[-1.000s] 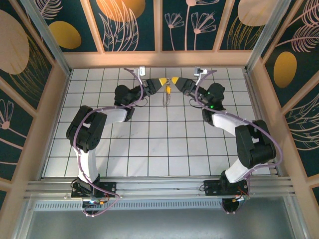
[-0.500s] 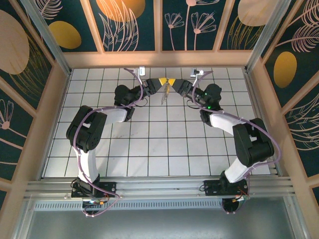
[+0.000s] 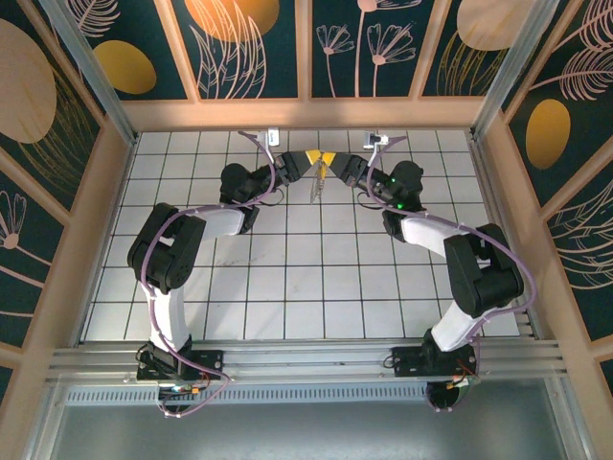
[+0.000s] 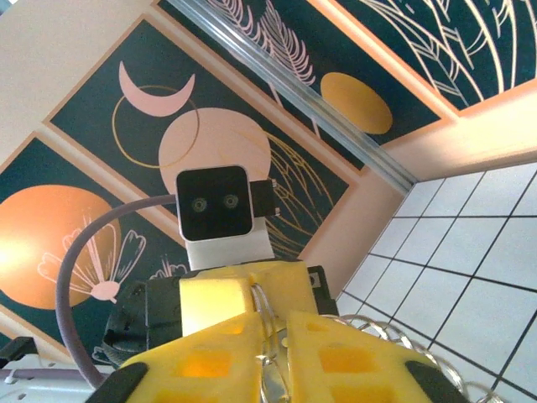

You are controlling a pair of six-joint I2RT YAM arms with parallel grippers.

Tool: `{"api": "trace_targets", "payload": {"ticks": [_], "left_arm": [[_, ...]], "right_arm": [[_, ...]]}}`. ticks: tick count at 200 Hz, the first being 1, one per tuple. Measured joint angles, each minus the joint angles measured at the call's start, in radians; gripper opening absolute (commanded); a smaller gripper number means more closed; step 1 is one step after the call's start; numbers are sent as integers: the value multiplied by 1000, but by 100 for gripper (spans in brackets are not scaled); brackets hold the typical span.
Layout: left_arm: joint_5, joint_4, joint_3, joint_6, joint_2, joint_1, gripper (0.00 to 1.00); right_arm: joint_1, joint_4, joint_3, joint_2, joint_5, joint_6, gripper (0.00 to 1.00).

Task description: Put the keys on the keyring

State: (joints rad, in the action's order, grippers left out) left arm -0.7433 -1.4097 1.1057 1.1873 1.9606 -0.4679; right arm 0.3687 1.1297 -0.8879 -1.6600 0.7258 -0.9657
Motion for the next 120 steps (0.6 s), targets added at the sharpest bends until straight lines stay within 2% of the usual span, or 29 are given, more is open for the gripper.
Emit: {"api": "trace_targets", "payload": {"ticks": [20, 56, 69, 105, 120], "left_arm": [[7, -2, 0, 0, 0, 0, 0], [12, -2, 0, 0, 0, 0, 0], [13, -2, 0, 0, 0, 0, 0], [19, 0, 0, -1, 0, 0, 0], [20, 8, 0, -8, 0, 0, 12]], "right_arm": [[0, 4, -5, -1, 6, -3, 4], [0, 4, -10, -5, 6, -2, 8], [0, 4, -11, -6, 7, -2, 0], [-1, 3, -16, -9, 9, 7, 0], [-2, 0, -17, -10, 10, 14, 0]]}}
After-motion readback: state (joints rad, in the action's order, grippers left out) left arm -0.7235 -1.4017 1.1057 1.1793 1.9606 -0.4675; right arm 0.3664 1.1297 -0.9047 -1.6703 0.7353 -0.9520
